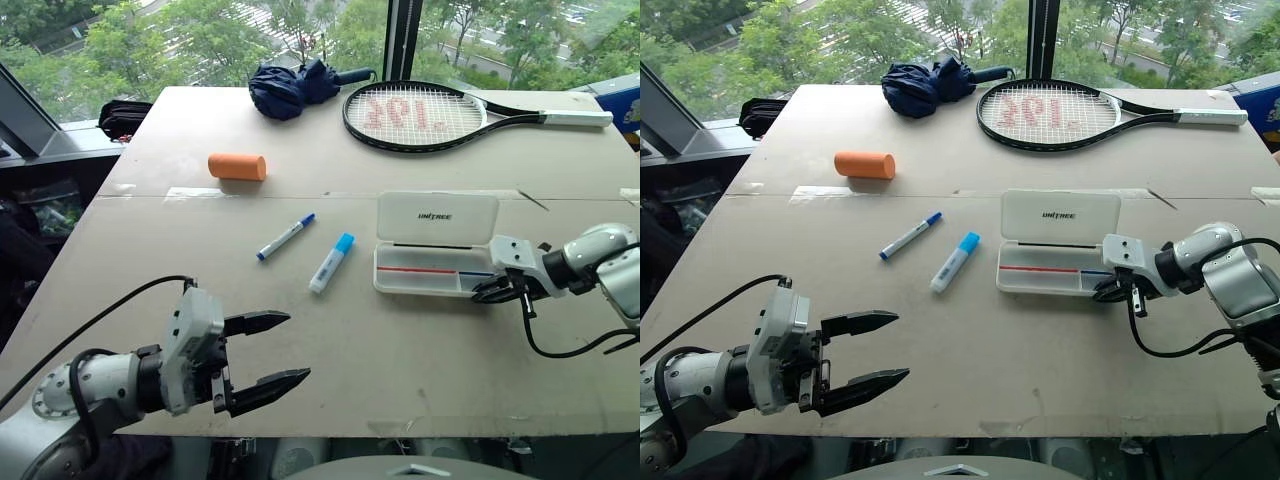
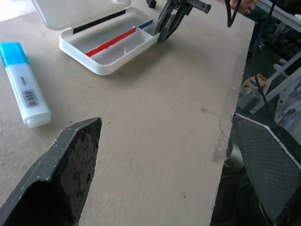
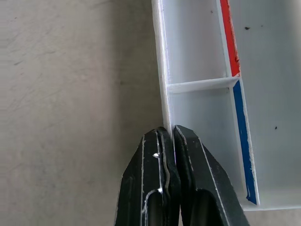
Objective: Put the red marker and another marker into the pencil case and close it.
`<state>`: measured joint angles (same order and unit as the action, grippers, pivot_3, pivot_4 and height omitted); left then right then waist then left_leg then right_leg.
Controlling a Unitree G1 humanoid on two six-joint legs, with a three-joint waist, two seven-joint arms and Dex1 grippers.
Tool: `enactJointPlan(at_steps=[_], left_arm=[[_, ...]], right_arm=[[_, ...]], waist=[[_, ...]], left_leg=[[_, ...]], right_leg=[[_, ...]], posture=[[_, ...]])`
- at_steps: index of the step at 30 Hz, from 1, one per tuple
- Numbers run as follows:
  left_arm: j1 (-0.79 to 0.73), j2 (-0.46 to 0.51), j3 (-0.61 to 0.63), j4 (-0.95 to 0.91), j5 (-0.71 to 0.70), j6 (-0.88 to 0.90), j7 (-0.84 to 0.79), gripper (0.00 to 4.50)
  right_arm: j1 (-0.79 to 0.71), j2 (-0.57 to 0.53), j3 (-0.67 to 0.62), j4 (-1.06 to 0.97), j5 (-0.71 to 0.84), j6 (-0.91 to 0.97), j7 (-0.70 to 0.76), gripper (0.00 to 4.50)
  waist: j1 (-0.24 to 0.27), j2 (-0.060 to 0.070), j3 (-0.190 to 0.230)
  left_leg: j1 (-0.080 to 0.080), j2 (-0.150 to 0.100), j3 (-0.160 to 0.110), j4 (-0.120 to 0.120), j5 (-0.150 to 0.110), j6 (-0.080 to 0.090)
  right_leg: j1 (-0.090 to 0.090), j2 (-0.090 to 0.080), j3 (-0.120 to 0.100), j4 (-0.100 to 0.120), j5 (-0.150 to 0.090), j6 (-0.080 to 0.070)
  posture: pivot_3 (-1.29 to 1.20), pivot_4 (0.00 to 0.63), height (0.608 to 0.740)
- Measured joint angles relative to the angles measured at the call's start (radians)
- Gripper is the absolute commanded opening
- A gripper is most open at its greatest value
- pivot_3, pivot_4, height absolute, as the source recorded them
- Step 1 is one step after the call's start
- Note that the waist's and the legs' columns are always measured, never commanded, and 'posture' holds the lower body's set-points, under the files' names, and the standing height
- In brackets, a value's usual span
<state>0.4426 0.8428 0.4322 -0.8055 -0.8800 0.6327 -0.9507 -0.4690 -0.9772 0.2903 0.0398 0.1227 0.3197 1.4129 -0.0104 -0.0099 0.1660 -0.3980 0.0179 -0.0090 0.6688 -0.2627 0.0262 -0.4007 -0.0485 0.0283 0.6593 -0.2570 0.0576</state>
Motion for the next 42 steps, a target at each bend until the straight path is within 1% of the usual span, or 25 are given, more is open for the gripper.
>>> enactJointPlan(at_steps=[9, 10, 11, 12, 13, 15, 16, 18, 19, 20, 23, 24, 25, 27, 28, 31, 32, 33, 34, 35, 36, 38, 40, 41, 42], left_arm=[[0.0, 0.002, -0.002, 0.016, 0.034, -0.01, -0.004, 4.5], [0.002, 0.001, -0.002, 0.019, 0.034, -0.01, -0.003, 4.5], [0.001, -0.003, -0.002, 0.022, 0.034, -0.01, 0.001, 4.5], [0.0, -0.008, -0.002, 0.026, 0.033, -0.008, 0.014, 4.5], [-0.003, -0.012, -0.002, 0.033, 0.031, -0.004, 0.027, 4.5], [-0.023, -0.026, -0.003, 0.044, 0.021, 0.008, 0.065, 4.5], [-0.043, -0.033, -0.003, 0.054, 0.017, 0.017, 0.09, 4.5], [-0.108, -0.04, -0.003, 0.094, 0.013, 0.057, 0.176, 4.5], [-0.147, -0.04, -0.005, 0.121, 0.012, 0.083, 0.218, 4.5], [-0.169, -0.038, -0.006, 0.135, 0.011, 0.097, 0.241, 4.5], [-0.353, 0.003, -0.057, 0.237, 0.022, 0.219, 0.358, 4.5], [-0.397, 0.017, -0.069, 0.276, 0.034, 0.242, 0.373, 4.5], [-0.464, 0.032, -0.111, 0.327, 0.056, 0.259, 0.377, 4.5], [-0.568, 0.04, -0.193, 0.413, 0.12, 0.262, 0.379, 4.5], [-0.653, 0.039, -0.266, 0.488, 0.175, 0.259, 0.378, 4.5], [-0.773, 0.03, -0.383, 0.635, 0.281, 0.232, 0.362, 4.5], [-0.849, 0.009, -0.467, 0.724, 0.353, 0.199, 0.336, 4.5], [-0.878, -0.01, -0.502, 0.767, 0.387, 0.18, 0.329, 4.5], [-0.931, -0.044, -0.562, 0.845, 0.442, 0.145, 0.315, 4.09], [-0.943, -0.055, -0.576, 0.865, 0.458, 0.133, 0.311, 3.96], [-0.973, -0.073, -0.6, 0.9, 0.493, 0.103, 0.301, 3.7], [-1.013, -0.092, -0.624, 0.961, 0.544, 0.071, 0.273, 2.84], [-1.028, -0.099, -0.633, 1.001, 0.584, 0.042, 0.245, 1.86], [-1.03, -0.1, -0.632, 1.01, 0.591, 0.034, 0.237, 1.6], [-1.032, -0.1, -0.631, 1.017, 0.599, 0.027, 0.231, 1.21]], right_arm=[[0.01, -0.005, 0.0, 0.009, -0.025, -0.126, -0.004, 0.08], [0.01, -0.005, 0.0, 0.011, -0.025, -0.133, -0.003, 0.61], [0.01, -0.005, 0.0, 0.011, -0.023, -0.137, -0.001, 0.91], [0.01, -0.003, 0.0, 0.014, -0.016, -0.144, 0.002, 1.36], [0.01, -0.003, 0.0, 0.016, -0.009, -0.151, 0.003, 1.91], [0.018, -0.003, -0.015, 0.014, 0.005, -0.163, 0.005, 2.84], [0.03, -0.003, -0.038, 0.011, 0.022, -0.168, 0.004, 3.27], [0.074, -0.005, -0.125, -0.024, 0.092, -0.17, 0.001, 4.29], [0.098, -0.004, -0.182, -0.051, 0.142, -0.172, 0.002, 4.4], [0.116, -0.004, -0.215, -0.071, 0.175, -0.17, 0.002, 4.4], [0.311, 0.008, -0.435, -0.254, 0.395, -0.088, -0.009, 4.4], [0.351, 0.014, -0.482, -0.311, 0.45, -0.052, -0.023, 4.4], [0.408, 0.017, -0.55, -0.378, 0.505, -0.005, -0.062, 4.4], [0.48, 0.053, -0.633, -0.479, 0.571, 0.058, -0.148, 4.4], [0.549, 0.082, -0.691, -0.555, 0.604, 0.092, -0.212, 4.4], [0.65, 0.137, -0.769, -0.689, 0.664, 0.143, -0.327, 4.4], [0.713, 0.168, -0.824, -0.761, 0.686, 0.16, -0.386, 4.4], [0.733, 0.179, -0.839, -0.794, 0.691, 0.165, -0.409, 4.4], [0.776, 0.197, -0.868, -0.834, 0.699, 0.17, -0.444, 4.5], [0.785, 0.202, -0.87, -0.844, 0.699, 0.172, -0.453, 4.5], [0.813, 0.211, -0.878, -0.865, 0.7, 0.174, -0.472, 4.5], [0.843, 0.221, -0.889, -0.902, 0.701, 0.177, -0.509, 4.5], [0.863, 0.224, -0.898, -0.929, 0.701, 0.177, -0.542, 4.5], [0.868, 0.224, -0.898, -0.935, 0.702, 0.177, -0.55, 4.5], [0.872, 0.225, -0.898, -0.938, 0.702, 0.177, -0.555, 4.5]], waist=[[0.0, 0.0, 0.0], [0.0, 0.0, 0.0], [0.0, 0.0, 0.0], [0.0, 0.0, 0.0], [0.0, 0.0, 0.0], [0.001, 0.0, 0.0], [0.005, 0.0, 0.0], [0.012, 0.0, 0.0], [0.014, 0.0, 0.0], [0.014, 0.0, 0.0], [0.034, 0.0, 0.0], [0.031, 0.0, 0.0], [0.026, 0.0, 0.0], [0.025, -0.001, 0.0], [0.025, 0.0, 0.0], [0.023, -0.001, 0.0], [0.021, -0.001, 0.0], [0.02, -0.002, 0.0], [0.021, -0.002, 0.0], [0.022, -0.002, 0.0], [0.023, -0.003, 0.0], [0.025, -0.002, -0.001], [0.025, -0.002, -0.002], [0.025, -0.002, -0.002], [0.025, -0.002, -0.003]], left_leg=[[0.0, 0.0, 0.0, 0.0, 0.0, 0.0], [0.0, 0.0, 0.0, 0.0, 0.0, 0.0], [0.0, 0.0, 0.0, 0.0, 0.0, 0.0], [0.0, 0.0, 0.0, 0.0, 0.0, 0.0], [0.0, 0.0, 0.0, 0.0, 0.0, 0.0], [0.0, 0.0, 0.0, 0.0, 0.0, 0.0], [0.0, 0.0, -0.001, 0.0, 0.0, 0.0], [-0.001, -0.001, -0.001, 0.001, 0.0, 0.0], [-0.001, -0.001, -0.001, 0.0, 0.0, 0.0], [-0.001, -0.001, -0.001, 0.001, 0.0, 0.0], [-0.001, -0.001, -0.007, 0.001, 0.0, 0.0], [-0.001, -0.001, -0.008, 0.001, 0.0, 0.0], [-0.001, -0.001, -0.007, 0.001, 0.0, 0.0], [0.0, -0.002, -0.007, 0.001, 0.0, 0.0], [0.0, -0.005, -0.008, 0.001, 0.0, 0.0], [0.0, -0.006, -0.008, 0.0, 0.0, 0.0], [0.0, -0.007, -0.007, 0.0, 0.0, 0.0], [0.0, -0.007, -0.006, 0.0, 0.0, 0.0], [0.0, -0.007, -0.006, 0.001, 0.0, 0.0], [-0.001, -0.007, -0.006, 0.001, 0.0, 0.0], [-0.001, -0.007, -0.006, 0.001, 0.0, 0.0], [0.0, -0.008, -0.006, 0.001, 0.0, 0.0], [0.0, -0.008, -0.006, 0.001, 0.0, 0.0], [0.0, -0.008, -0.007, 0.001, 0.0, 0.0], [0.0, -0.008, -0.007, 0.001, 0.0, 0.0]], right_leg=[[0.0, 0.0, 0.0, 0.0, 0.0, 0.0], [0.0, 0.0, 0.0, 0.0, 0.0, 0.0], [0.0, 0.0, 0.0, 0.0, 0.0, 0.0], [0.0, 0.0, 0.0, 0.0, 0.0, 0.0], [0.0, 0.0, 0.0, 0.0, 0.0, 0.0], [0.0, 0.0, 0.0, 0.0, 0.0, 0.0], [0.0, 0.0, 0.0, 0.0, 0.0, 0.0], [0.0, 0.0, 0.0, 0.001, 0.0, 0.001], [0.0, 0.0, 0.0, 0.001, 0.001, 0.001], [0.0, 0.0, 0.0, 0.001, 0.001, 0.001], [0.002, 0.0, -0.005, 0.0, 0.0, 0.001], [0.003, 0.0, -0.006, 0.001, 0.0, 0.001], [0.003, 0.0, -0.005, 0.001, 0.0, 0.001], [0.004, 0.0, -0.006, 0.001, 0.0, 0.001], [0.004, 0.001, -0.006, 0.002, 0.0, 0.001], [0.003, 0.001, -0.006, 0.002, 0.0, 0.002], [0.003, 0.0, -0.004, 0.002, 0.0, 0.002], [0.003, 0.0, -0.004, 0.001, 0.0, 0.002], [0.003, 0.0, -0.004, 0.002, 0.0, 0.002], [0.003, 0.0, -0.004, 0.002, 0.0, 0.002], [0.003, 0.0, -0.004, 0.002, 0.0, 0.002], [0.003, 0.0, -0.004, 0.002, 0.0, 0.002], [0.004, 0.0, -0.003, 0.002, 0.0, 0.002], [0.004, -0.001, -0.004, 0.002, 0.0, 0.003], [0.004, -0.001, -0.004, 0.002, 0.0, 0.003]], posture=[[0.0, 0.15, 0.732], [0.0, 0.15, 0.732], [0.0, 0.15, 0.732], [0.0, 0.15, 0.732], [0.0, 0.15, 0.732], [0.0, 0.15, 0.732], [0.0, 0.15, 0.732], [0.0, 0.15, 0.732], [0.0, 0.15, 0.732], [0.0, 0.15, 0.732], [0.0, 0.15, 0.732], [0.0, 0.15, 0.732], [0.0, 0.15, 0.732], [0.0, 0.15, 0.732], [0.0, 0.15, 0.732], [0.0, 0.15, 0.732], [0.0, 0.15, 0.732], [0.0, 0.15, 0.732], [0.0, 0.15, 0.732], [0.0, 0.15, 0.732], [0.0, 0.15, 0.732], [0.0, 0.15, 0.732], [0.0, 0.15, 0.732], [0.0, 0.15, 0.732], [0.0, 0.15, 0.732]])
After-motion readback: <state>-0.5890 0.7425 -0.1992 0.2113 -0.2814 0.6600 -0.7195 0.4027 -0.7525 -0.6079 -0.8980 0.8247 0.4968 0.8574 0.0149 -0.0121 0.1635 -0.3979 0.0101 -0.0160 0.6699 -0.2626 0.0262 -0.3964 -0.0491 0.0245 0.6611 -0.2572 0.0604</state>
